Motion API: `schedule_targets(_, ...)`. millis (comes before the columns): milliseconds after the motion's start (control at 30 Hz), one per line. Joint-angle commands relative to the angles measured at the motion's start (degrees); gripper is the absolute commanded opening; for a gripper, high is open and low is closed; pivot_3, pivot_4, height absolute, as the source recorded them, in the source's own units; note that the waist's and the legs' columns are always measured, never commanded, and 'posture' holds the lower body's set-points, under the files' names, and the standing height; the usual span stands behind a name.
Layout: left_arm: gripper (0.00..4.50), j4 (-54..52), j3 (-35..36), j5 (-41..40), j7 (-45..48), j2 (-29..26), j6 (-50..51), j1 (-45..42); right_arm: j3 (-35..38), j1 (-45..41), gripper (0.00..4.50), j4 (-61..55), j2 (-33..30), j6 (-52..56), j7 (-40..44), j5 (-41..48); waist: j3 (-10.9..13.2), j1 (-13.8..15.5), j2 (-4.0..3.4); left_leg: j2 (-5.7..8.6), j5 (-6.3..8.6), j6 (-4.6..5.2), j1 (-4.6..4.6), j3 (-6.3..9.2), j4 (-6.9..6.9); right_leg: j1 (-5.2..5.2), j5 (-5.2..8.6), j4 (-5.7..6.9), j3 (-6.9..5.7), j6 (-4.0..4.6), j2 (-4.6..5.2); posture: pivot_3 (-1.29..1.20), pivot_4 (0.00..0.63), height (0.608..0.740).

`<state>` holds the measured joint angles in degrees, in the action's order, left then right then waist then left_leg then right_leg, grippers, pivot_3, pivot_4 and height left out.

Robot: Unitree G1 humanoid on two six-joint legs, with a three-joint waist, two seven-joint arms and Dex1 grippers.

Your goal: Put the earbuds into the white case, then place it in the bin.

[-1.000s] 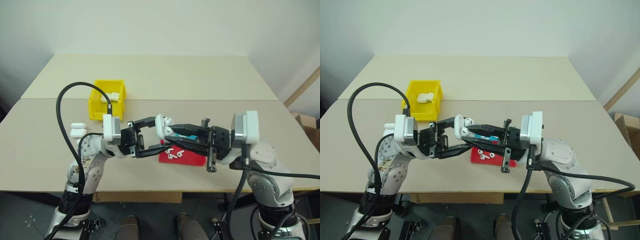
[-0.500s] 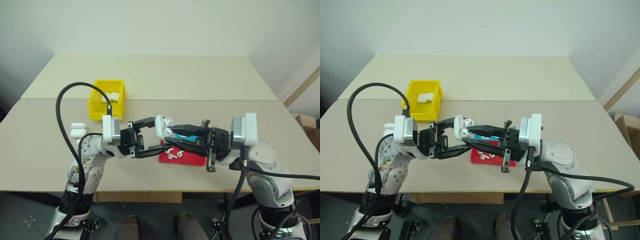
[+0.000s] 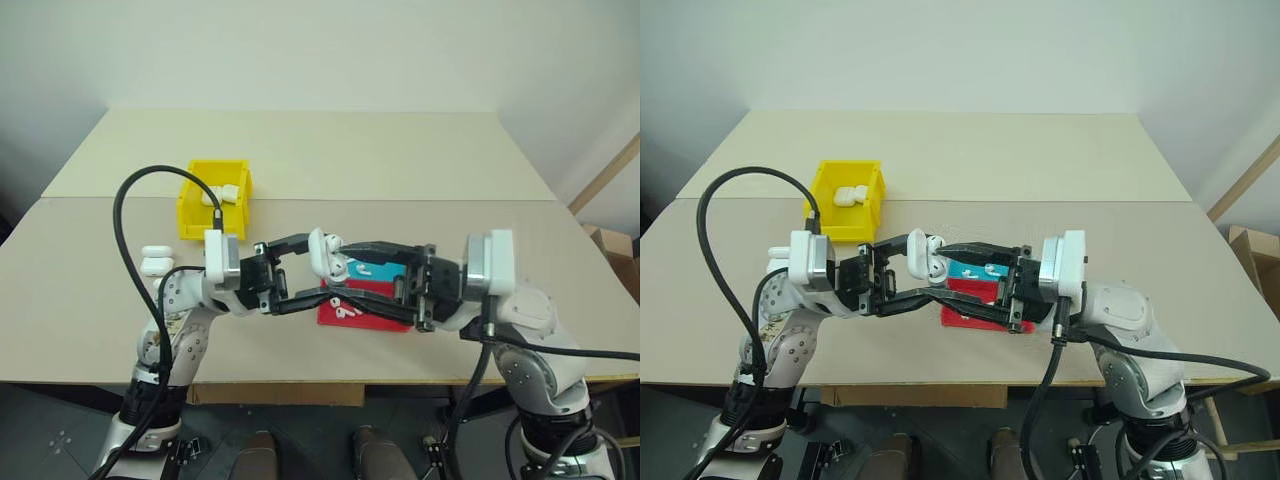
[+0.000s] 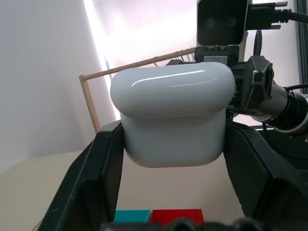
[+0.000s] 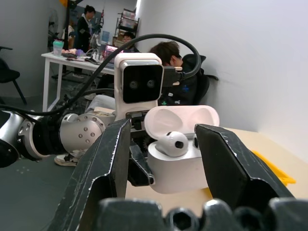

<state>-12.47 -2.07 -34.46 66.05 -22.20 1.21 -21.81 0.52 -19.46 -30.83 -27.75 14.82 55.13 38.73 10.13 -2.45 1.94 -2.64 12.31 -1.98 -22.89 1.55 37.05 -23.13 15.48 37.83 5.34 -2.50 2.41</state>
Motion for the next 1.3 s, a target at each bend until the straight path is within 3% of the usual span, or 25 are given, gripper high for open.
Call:
schedule_targets(33,2.80,0.10,0.39,0.79,-0.47,0.04,-1.28,-0.87,3.98,-3.22,2.62,0.17,-2.87,-0.04,0.48,1.80,0.00,0.00,0.00,0.00,0.00,0.00,0.00,0.00,0.00,0.01,0.00,-0.01,0.00,0.00,0.00,0.00,0.150,0.740)
schedule_targets(167,2.80,1.84,0.22,1.97,-0.67,0.46,-1.70,-1.85,4.64,-10.63,2.62,1.80,-7.59,4.27,-0.71,2.50,0.01,-0.19,-0.01,0.00,0.00,0.00,0.02,-0.01,-0.01,-0.01,0.00,0.02,0.01,0.00,-0.01,0.00,0.150,0.740)
schedule_targets(267,2.80,3.29,0.23,2.43,-0.17,0.85,-2.20,-2.66,2.09,-17.37,2.06,3.83,-10.65,8.99,-2.83,-0.48,0.00,-0.05,-0.01,0.00,0.00,0.00,0.02,0.00,-0.02,-0.01,0.00,0.01,0.00,0.00,-0.01,0.00,0.150,0.740)
schedule_targets(467,2.80,4.94,-0.29,3.17,0.38,1.48,-3.06,-3.92,-1.06,-28.01,0.01,4.49,-11.14,18.67,-4.25,2.56,0.01,0.04,-0.01,0.00,0.01,0.01,-0.12,0.03,-0.03,-0.08,-0.01,-0.11,-0.03,0.01,0.00,0.00,0.150,0.740)
schedule_targets(833,2.80,7.14,-0.84,4.20,0.74,2.06,-3.73,-5.75,-8.65,-35.94,0.01,4.85,-10.59,25.04,-2.52,-1.51,0.01,0.03,-0.01,-0.01,0.01,0.01,-0.17,0.05,-0.02,-0.10,-0.01,-0.11,-0.06,0.01,0.01,0.00,0.150,0.740)
schedule_targets(1300,2.80,7.63,-0.47,4.71,0.82,2.35,-5.31,-4.58,-14.45,-34.74,0.01,5.72,-11.55,19.40,3.72,-11.42,0.01,0.01,-0.01,-0.01,0.01,0.01,-0.17,0.06,-0.01,-0.13,-0.02,-0.10,-0.08,0.01,0.01,0.00,0.150,0.740)
